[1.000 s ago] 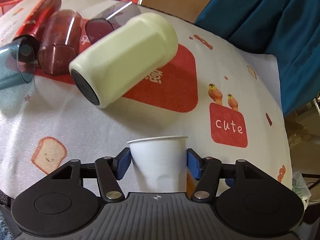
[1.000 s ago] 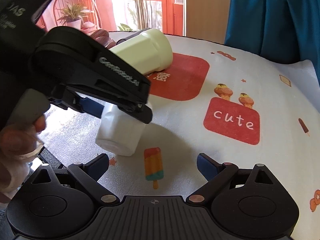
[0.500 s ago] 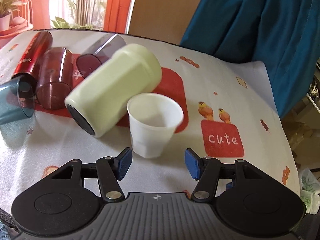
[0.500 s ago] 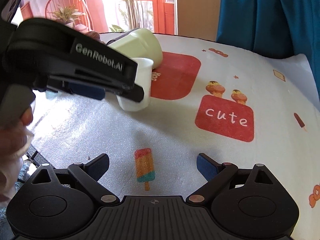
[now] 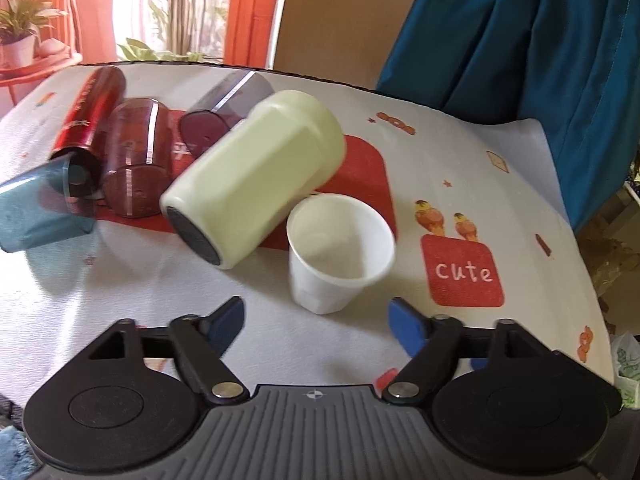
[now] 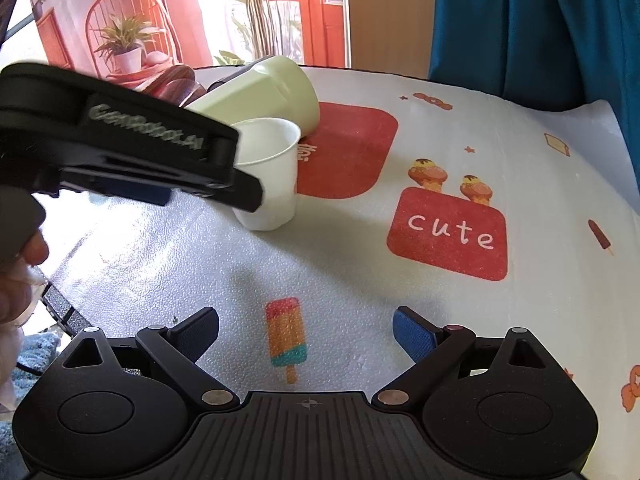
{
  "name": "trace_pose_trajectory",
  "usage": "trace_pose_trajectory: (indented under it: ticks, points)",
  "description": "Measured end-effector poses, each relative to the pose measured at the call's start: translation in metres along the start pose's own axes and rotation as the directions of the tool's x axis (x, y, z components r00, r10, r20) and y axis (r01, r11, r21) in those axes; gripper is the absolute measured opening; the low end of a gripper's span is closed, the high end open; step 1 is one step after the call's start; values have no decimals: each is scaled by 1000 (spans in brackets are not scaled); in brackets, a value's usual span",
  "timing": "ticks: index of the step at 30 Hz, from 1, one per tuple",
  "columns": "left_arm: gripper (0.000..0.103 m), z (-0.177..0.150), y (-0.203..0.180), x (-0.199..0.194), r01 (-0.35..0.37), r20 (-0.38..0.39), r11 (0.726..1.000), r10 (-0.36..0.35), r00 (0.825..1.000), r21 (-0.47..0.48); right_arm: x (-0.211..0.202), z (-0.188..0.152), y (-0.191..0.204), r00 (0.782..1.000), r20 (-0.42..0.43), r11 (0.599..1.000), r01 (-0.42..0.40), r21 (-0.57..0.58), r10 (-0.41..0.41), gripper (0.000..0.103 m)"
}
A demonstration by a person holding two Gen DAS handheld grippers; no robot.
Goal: Flip cup upright
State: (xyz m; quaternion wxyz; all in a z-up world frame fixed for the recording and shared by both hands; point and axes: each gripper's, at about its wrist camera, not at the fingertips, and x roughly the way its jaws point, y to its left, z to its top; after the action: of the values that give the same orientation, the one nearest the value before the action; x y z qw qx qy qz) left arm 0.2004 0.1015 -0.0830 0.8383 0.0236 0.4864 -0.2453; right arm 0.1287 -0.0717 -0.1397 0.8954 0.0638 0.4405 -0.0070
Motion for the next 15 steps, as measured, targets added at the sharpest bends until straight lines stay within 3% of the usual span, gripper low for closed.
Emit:
trace_pose_trajectory:
  ticks: [3, 11, 15]
  points:
    - [95, -1, 7, -7, -37, 12, 999, 37, 999, 8, 1, 3, -2, 1000, -2, 1000, 2, 6, -2, 95]
    - [99, -3, 37, -26, -98, 4, 994, 98, 995, -41, 3, 14, -1, 1000, 2, 1000, 18, 12, -18, 97]
    - [99, -7, 42, -33, -141, 3, 990, 141, 990, -22, 0, 21, 4, 1000, 6, 1000, 20, 10, -20, 102]
